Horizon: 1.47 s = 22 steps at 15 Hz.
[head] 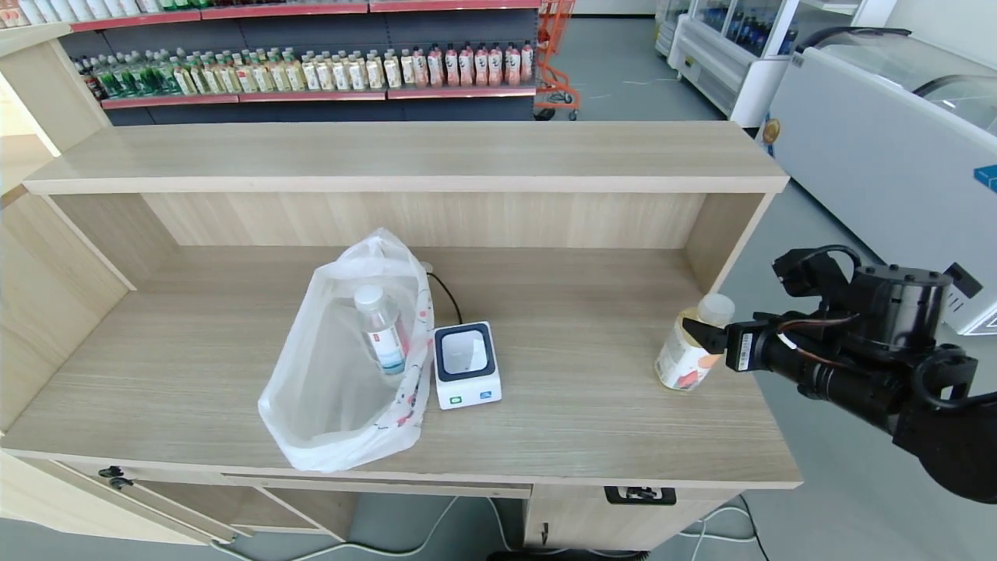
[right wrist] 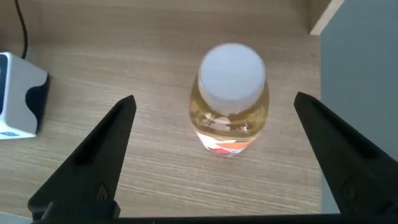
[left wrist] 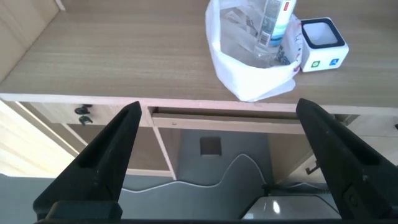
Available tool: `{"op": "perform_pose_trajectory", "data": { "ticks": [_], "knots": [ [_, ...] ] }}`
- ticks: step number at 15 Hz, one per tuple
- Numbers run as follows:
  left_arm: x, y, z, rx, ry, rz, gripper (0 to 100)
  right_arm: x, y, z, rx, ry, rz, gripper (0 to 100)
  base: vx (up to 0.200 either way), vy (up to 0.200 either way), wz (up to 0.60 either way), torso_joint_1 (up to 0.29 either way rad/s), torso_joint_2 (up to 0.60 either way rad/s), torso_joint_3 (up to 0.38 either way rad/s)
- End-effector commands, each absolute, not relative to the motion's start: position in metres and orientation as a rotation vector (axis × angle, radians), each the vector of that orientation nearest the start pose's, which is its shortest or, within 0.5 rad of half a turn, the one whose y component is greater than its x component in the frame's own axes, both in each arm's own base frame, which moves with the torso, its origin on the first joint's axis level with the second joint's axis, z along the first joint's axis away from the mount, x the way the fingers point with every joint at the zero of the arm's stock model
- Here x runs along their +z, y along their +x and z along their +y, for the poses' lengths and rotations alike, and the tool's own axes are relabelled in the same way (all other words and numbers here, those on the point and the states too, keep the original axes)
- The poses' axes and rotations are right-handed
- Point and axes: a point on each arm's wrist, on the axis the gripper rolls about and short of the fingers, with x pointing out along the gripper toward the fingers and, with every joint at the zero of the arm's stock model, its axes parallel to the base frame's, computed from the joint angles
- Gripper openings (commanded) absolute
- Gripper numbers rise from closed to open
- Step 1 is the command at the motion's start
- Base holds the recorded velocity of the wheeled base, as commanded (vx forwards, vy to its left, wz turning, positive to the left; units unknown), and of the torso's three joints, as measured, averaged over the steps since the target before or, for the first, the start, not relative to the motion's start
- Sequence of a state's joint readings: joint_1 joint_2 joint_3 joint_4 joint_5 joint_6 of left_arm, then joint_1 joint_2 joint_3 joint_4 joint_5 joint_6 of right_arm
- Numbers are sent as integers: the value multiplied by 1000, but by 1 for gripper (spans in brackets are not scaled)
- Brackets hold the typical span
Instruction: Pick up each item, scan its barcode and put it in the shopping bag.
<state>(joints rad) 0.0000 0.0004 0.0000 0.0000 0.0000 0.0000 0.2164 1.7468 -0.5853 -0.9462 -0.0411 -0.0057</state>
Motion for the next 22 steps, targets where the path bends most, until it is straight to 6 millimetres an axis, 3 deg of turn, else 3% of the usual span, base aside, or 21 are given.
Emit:
{"op": "perform_pose_trajectory", "data": {
  "ticks": [1, 7, 12, 14, 22],
  "knots": [
    [76, -23, 0, 0, 0, 2, 100, 137, 275, 60, 175, -39, 242, 100, 0, -200, 0, 12, 2, 7],
    [75, -23, 0, 0, 0, 0, 100, 124, 271, 61, 185, -47, 298, 100, 0, -33, 0, 0, 0, 0],
    [75, -23, 0, 0, 0, 0, 100, 98, 277, 73, 213, -64, 381, 100, 0, 0, 0, 0, 0, 0],
    [76, -23, 0, 0, 0, 2, 100, 86, 285, 80, 153, -86, 400, 100, 0, 0, 0, 0, 0, 0],
    [76, -23, 0, 0, 0, 2, 100, 49, 318, 115, 219, -65, 230, 100, 0, 0, 0, 0, 0, 0]
  ]
}}
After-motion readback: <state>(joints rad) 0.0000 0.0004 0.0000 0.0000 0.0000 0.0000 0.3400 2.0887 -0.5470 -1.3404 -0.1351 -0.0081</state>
